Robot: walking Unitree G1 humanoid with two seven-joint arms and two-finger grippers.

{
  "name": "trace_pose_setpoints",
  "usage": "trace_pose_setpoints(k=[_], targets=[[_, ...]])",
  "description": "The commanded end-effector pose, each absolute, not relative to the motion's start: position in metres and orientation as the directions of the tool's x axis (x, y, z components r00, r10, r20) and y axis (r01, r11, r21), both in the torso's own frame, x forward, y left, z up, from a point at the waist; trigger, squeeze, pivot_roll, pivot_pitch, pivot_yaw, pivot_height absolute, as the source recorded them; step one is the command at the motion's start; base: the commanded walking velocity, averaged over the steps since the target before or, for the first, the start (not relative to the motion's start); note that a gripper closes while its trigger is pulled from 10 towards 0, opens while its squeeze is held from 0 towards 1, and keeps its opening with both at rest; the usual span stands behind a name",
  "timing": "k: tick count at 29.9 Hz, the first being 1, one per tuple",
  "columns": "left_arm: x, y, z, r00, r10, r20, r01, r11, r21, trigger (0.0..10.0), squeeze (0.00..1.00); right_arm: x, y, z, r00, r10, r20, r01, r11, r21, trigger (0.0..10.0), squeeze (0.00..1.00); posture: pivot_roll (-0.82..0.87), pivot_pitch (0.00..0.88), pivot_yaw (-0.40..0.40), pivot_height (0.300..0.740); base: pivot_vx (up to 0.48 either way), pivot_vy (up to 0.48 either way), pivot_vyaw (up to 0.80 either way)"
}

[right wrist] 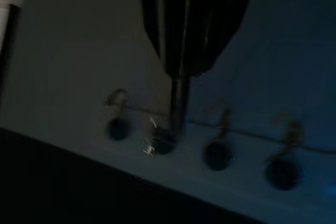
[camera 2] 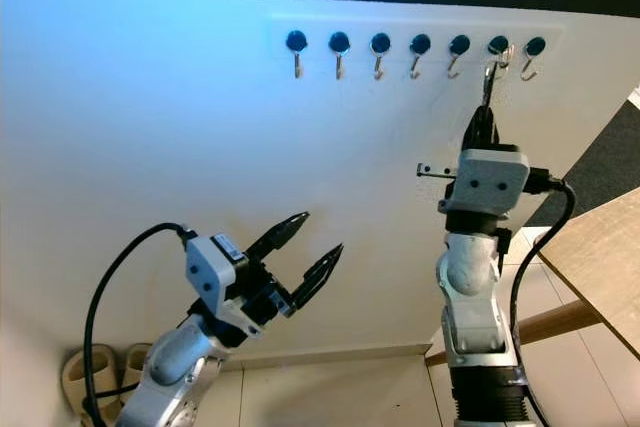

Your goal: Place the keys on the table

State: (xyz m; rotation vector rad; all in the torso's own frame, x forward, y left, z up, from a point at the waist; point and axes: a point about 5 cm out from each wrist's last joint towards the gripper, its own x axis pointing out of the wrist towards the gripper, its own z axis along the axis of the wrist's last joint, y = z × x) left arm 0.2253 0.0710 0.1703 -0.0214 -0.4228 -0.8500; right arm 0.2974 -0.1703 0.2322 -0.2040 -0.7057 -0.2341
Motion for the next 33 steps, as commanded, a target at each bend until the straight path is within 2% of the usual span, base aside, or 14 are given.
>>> trace_pose_setpoints(k=[1,5,6,8,9,21,25,26,27,28,29,30,33], targets=[[0.222,0.068,0.170,0.565,-0.743,0.358,0.744,0.647,0.168,10.0,0.00,0.297,-0.172,0.224,0.757,-0.143,0.638,0.272,0.956,-0.107,10.0,1.00,0.07,0.125,-0.061,0.740,0.000,0.000,0.00],[0.222,0.068,0.170,0.564,-0.743,0.359,0.744,0.646,0.168,10.0,0.00,0.297,-0.176,0.220,0.764,-0.166,0.624,0.302,0.946,-0.117,10.0,1.00,0.07,0.122,-0.061,0.740,0.000,0.000,0.00],[0.222,0.068,0.170,0.564,-0.744,0.358,0.745,0.646,0.169,10.0,0.00,0.298,-0.179,0.218,0.767,-0.183,0.614,0.328,0.936,-0.130,10.0,0.04,0.07,0.120,-0.061,0.740,0.000,0.000,0.00],[0.222,0.068,0.170,0.564,-0.744,0.358,0.745,0.645,0.169,10.0,0.00,0.298,-0.179,0.217,0.769,-0.187,0.611,0.336,0.932,-0.136,10.0,0.04,0.07,0.120,-0.061,0.740,0.000,0.000,0.00],[0.222,0.068,0.170,0.564,-0.745,0.358,0.745,0.645,0.169,10.0,0.00,0.298,-0.180,0.215,0.771,-0.188,0.609,0.336,0.932,-0.137,10.0,0.00,0.07,0.119,-0.061,0.740,0.000,0.000,0.00],[0.222,0.067,0.170,0.560,-0.748,0.358,0.748,0.642,0.171,10.0,0.00,0.294,-0.195,0.199,0.780,-0.259,0.570,0.398,0.908,-0.132,10.0,0.00,0.07,0.112,-0.059,0.740,0.000,0.000,0.00],[0.223,0.068,0.171,0.568,-0.739,0.363,0.734,0.654,0.183,10.0,0.00,0.297,-0.197,0.207,0.768,-0.235,0.596,0.385,0.913,-0.136,10.0,0.00,0.06,0.113,-0.058,0.740,0.000,0.000,0.00],[0.224,0.068,0.172,0.570,-0.733,0.371,0.726,0.661,0.191,10.0,0.00,0.299,-0.197,0.211,0.764,-0.219,0.607,0.375,0.916,-0.141,10.0,0.11,0.06,0.115,-0.059,0.740,0.000,0.000,0.00],[0.225,0.068,0.173,0.571,-0.730,0.377,0.721,0.665,0.196,10.0,0.00,0.300,-0.196,0.213,0.761,-0.210,0.614,0.370,0.918,-0.144,10.0,0.11,0.06,0.116,-0.059,0.740,0.000,0.000,0.00],[0.225,0.068,0.176,0.571,-0.725,0.386,0.718,0.669,0.192,10.0,0.00,0.301,-0.196,0.216,0.755,-0.205,0.623,0.373,0.916,-0.151,10.0,0.64,0.06,0.116,-0.059,0.740,0.000,0.000,0.00],[0.225,0.068,0.176,0.571,-0.725,0.386,0.718,0.669,0.192,10.0,0.00,0.301,-0.196,0.216,0.755,-0.205,0.623,0.373,0.916,-0.151,10.0,0.64,0.06,0.116,-0.059,0.740,0.000,0.000,0.00],[0.226,0.068,0.179,0.568,-0.722,0.396,0.720,0.668,0.188,10.0,0.00,0.303,-0.196,0.219,0.750,-0.195,0.632,0.369,0.916,-0.156,10.0,1.00,0.07,0.118,-0.062,0.740,0.000,0.000,0.00],[0.226,0.065,0.188,0.549,-0.721,0.424,0.730,0.660,0.179,10.0,0.00,0.307,-0.194,0.228,0.739,-0.166,0.653,0.359,0.917,-0.173,10.0,1.00,0.07,0.122,-0.066,0.740,0.000,0.000,0.00]])
